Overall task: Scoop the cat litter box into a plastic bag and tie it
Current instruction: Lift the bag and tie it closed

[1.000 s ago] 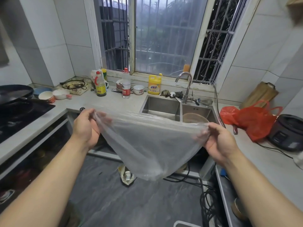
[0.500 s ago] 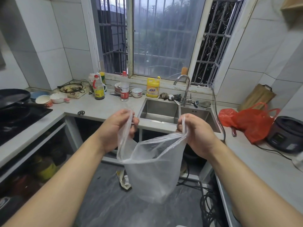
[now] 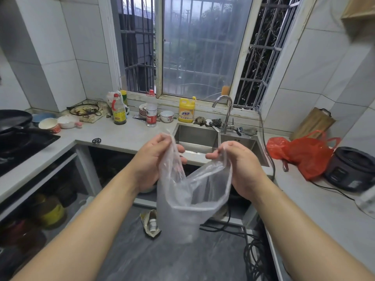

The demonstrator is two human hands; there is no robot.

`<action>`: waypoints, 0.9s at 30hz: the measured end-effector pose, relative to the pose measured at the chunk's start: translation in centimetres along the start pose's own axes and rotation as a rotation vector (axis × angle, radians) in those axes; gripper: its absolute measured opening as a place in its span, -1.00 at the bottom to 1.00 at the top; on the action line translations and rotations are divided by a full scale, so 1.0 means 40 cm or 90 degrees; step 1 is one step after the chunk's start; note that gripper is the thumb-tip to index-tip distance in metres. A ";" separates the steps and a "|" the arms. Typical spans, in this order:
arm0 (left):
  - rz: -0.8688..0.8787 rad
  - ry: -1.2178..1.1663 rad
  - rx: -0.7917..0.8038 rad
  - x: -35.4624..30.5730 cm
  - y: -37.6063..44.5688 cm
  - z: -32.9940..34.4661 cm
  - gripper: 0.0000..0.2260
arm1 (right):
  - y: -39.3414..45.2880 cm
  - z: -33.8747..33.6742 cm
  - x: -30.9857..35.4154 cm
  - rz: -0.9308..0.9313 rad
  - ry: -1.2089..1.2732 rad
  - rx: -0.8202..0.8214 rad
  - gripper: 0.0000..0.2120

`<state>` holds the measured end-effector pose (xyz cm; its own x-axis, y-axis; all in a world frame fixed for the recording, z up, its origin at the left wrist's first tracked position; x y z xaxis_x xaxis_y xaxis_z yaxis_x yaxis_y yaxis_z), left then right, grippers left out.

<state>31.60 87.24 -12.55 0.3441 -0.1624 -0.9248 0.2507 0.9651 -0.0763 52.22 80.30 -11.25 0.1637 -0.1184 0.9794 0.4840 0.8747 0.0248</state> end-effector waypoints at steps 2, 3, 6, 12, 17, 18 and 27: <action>0.009 0.003 -0.047 0.001 0.017 -0.037 -0.87 | 0.008 -0.026 -0.009 0.008 -0.014 -0.050 -0.84; 0.011 0.014 -0.060 0.002 0.021 -0.051 -0.87 | 0.012 -0.034 -0.014 0.006 -0.039 -0.065 -0.84; -0.004 0.001 -0.100 0.004 0.033 -0.095 -0.86 | 0.023 -0.053 -0.021 0.025 0.021 -0.116 -0.84; -0.065 -0.147 -0.106 -0.020 0.037 -0.166 -0.84 | 0.040 -0.102 -0.011 0.036 0.158 -0.195 -0.70; -0.069 -0.085 -0.091 -0.026 0.017 -0.127 -0.87 | 0.015 -0.061 0.017 0.068 0.105 -0.054 -0.78; -0.070 -0.067 -0.073 -0.027 0.010 -0.111 -0.89 | 0.011 -0.047 0.021 0.065 0.081 -0.018 -0.79; -0.005 0.023 0.098 -0.021 -0.009 0.047 -0.89 | -0.024 0.075 0.048 0.035 0.006 0.130 -0.85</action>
<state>32.92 86.64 -11.05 0.3094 -0.1595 -0.9375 0.3898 0.9205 -0.0279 49.49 80.65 -8.79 0.1931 -0.0718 0.9785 0.2899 0.9570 0.0130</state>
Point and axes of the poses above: each hand's wrist, its own y-axis towards the middle knuckle, its own z-axis out of the palm, x = y × z, the point moved 3 cm from there along y, towards the middle knuckle, and after that the axes turned 15 degrees about -x, right-handed, at the moved point
